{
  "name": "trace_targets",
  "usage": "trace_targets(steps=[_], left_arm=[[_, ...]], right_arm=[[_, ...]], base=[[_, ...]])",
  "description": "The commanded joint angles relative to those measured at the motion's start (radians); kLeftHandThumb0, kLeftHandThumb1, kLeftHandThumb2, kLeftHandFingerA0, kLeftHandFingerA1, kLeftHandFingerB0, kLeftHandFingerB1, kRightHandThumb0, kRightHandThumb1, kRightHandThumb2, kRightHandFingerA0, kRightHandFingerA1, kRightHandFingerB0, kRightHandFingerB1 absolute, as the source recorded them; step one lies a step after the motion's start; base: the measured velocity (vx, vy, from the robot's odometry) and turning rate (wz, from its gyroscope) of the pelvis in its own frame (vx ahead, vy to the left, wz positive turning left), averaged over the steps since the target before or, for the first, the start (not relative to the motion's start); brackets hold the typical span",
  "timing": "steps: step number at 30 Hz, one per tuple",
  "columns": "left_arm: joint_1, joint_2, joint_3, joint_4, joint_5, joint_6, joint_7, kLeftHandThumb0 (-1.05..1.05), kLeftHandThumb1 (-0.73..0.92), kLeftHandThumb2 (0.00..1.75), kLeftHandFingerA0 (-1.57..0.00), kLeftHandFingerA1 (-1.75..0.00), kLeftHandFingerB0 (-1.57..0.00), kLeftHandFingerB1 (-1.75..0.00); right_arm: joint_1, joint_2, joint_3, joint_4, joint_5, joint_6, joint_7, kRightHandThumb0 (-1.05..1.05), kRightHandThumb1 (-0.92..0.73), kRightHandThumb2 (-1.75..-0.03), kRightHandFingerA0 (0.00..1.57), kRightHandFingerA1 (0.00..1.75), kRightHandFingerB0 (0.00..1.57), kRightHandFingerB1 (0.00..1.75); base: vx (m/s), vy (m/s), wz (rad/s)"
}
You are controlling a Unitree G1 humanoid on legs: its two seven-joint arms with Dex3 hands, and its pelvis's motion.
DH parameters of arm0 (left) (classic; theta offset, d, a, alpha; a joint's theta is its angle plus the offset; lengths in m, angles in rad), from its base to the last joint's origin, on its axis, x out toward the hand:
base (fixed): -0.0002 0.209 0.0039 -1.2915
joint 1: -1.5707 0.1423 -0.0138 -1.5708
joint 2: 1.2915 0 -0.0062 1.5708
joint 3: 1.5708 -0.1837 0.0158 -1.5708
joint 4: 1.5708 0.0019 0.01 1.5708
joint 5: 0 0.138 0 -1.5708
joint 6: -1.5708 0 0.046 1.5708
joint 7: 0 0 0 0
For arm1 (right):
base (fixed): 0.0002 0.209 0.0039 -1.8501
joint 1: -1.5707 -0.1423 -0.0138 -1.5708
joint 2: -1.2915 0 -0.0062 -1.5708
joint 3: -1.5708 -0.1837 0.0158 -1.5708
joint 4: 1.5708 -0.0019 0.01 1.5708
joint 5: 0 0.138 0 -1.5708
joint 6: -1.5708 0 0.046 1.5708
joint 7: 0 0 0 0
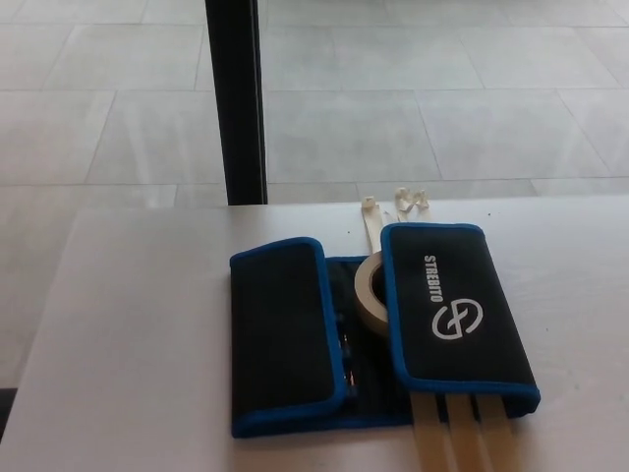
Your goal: The robot uses its right hand to open a black folded toolkit cover kept in the middle of the desk
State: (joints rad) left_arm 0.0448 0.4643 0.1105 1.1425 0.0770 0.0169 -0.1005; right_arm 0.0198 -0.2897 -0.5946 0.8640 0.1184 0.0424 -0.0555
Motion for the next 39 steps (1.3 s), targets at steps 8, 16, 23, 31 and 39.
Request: trace_targets(steps=[8, 16, 23, 31, 39], left_arm=[[-0.075, 0.132, 0.114, 0.142, -0.075, 0.008, -0.093, -0.90, 0.78, 0.86, -0.34, -0.56, -0.27, -0.43], [-0.087, 0.135, 0.103, 0.157, -0.050, -0.012, -0.098, -0.85, 0.92, 0.70, -0.35, -0.54, -0.31, -0.40], [-0.089, 0.121, 0.105, 0.170, -0.041, -0.005, -0.057, -0.86, 0.91, 0.67, -0.44, -0.55, -0.38, -0.39], [-0.092, 0.123, 0.107, 0.166, -0.042, -0.012, -0.068, -0.85, 0.92, 0.69, -0.39, -0.53, -0.33, -0.40], [-0.103, 0.123, 0.103, 0.168, -0.038, -0.004, -0.064, -0.86, 0.91, 0.67, -0.42, -0.54, -0.35, -0.39]], right_arm=[[-0.299, -0.190, -0.535, -0.219, 0.486, 0.152, -0.199, -0.77, -0.78, -0.63, 0.40, 1.10, 0.00, 0.26], [-0.395, -0.171, -0.277, -0.681, 0.354, 0.177, -0.056, -0.81, -0.77, -0.63, 0.38, 1.02, 0.16, 0.51], [-0.294, -0.152, 0.095, -0.868, 0.008, -0.070, 0.107, -0.74, -0.62, -0.97, 0.21, 0.59, 0.07, 0.41], [-0.190, -0.201, 0.566, -0.917, -0.546, -0.240, 0.025, -0.81, -0.60, -0.96, 0.26, 0.55, 0.07, 0.30], [-0.199, -0.201, 0.882, -0.838, -0.816, -0.230, -0.062, -0.78, -0.75, -0.61, 0.27, 0.52, 0.10, 0.25]], base=[[0.00, 0.000, 0.00], [0.00, 0.000, 0.00], [0.00, 0.000, 0.00], [0.00, 0.000, 0.00], [0.00, 0.000, 0.00]])
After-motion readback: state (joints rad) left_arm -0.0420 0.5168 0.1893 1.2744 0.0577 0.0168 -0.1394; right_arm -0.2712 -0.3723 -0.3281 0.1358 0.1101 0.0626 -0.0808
